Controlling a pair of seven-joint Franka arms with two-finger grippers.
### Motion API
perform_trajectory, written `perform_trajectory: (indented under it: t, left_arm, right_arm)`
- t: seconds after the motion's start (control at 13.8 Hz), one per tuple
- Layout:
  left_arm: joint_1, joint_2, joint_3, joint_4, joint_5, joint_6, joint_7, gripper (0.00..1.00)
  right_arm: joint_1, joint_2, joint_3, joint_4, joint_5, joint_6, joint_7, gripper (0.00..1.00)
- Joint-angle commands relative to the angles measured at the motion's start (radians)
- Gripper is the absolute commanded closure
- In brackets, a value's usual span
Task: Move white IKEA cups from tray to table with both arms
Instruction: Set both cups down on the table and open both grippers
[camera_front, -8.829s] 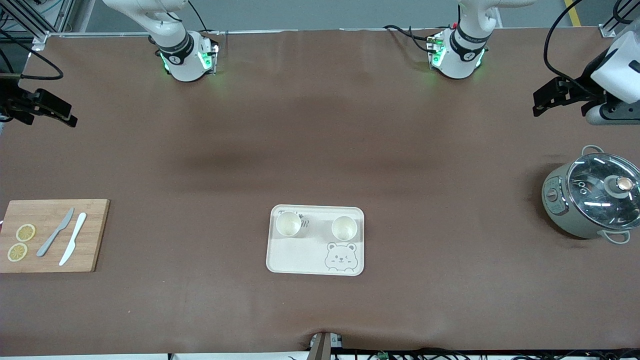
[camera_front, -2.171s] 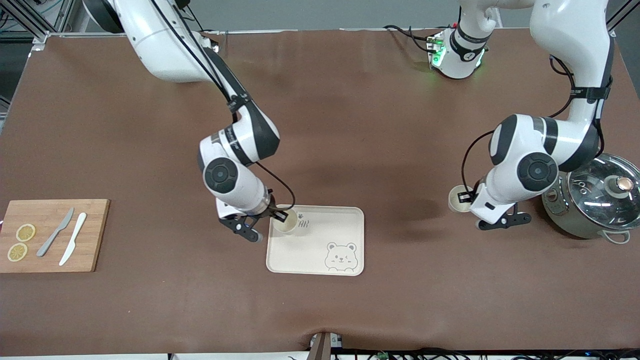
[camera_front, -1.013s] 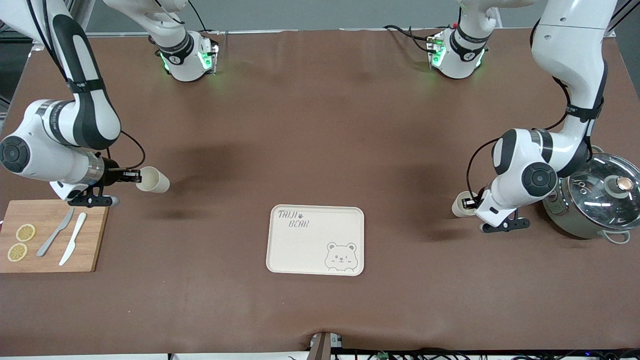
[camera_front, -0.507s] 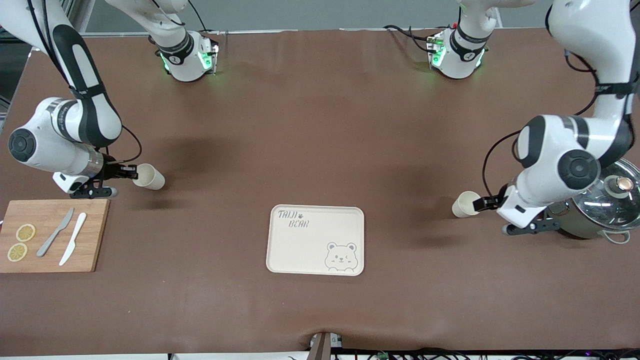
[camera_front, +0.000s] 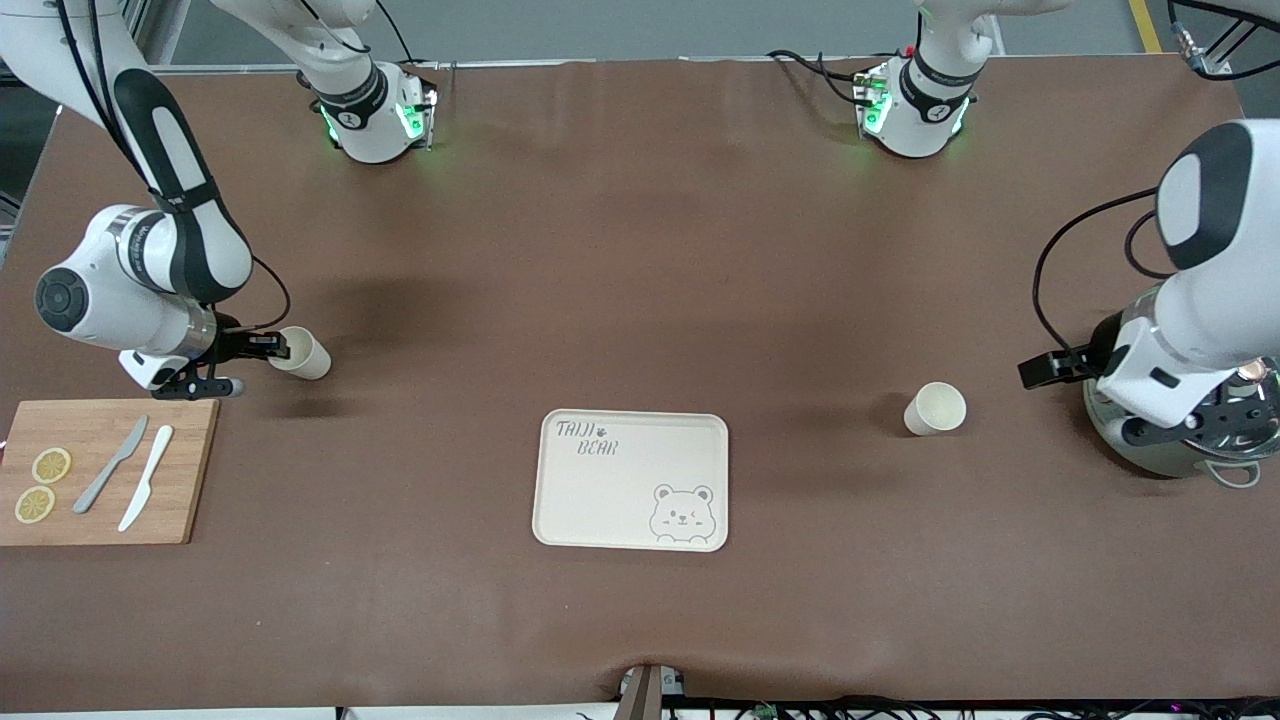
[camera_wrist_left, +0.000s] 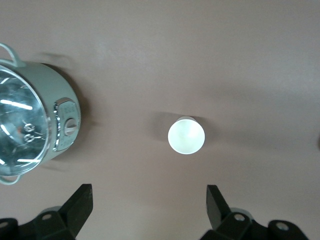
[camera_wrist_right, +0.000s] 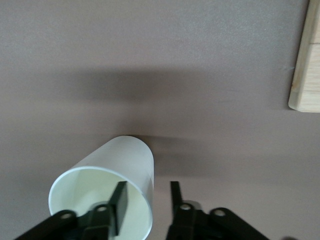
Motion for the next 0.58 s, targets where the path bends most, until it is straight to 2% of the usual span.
perform_trajectory:
  t: [0.0,0.29,0.51]
  left_arm:
    - [0.012,-0.068,-0.008,0.019,-0.013,-0.057,0.030,0.00]
    - [0.012,-0.129,-0.007,0.019,-0.026,-0.100,0.080,0.00]
    - [0.011,-0.162,-0.007,0.017,-0.025,-0.123,0.117,0.00]
  right_arm:
    - [-0.027,-0.011,0.022,0.113,0.001,-0.157,-0.005,0.00]
    - [-0.012,-0.008,0.025,0.428,0.006,-0.425,-0.005,0.00]
    - [0.066,0.007,0.023,0.698,-0.014,-0.602,0.004,0.00]
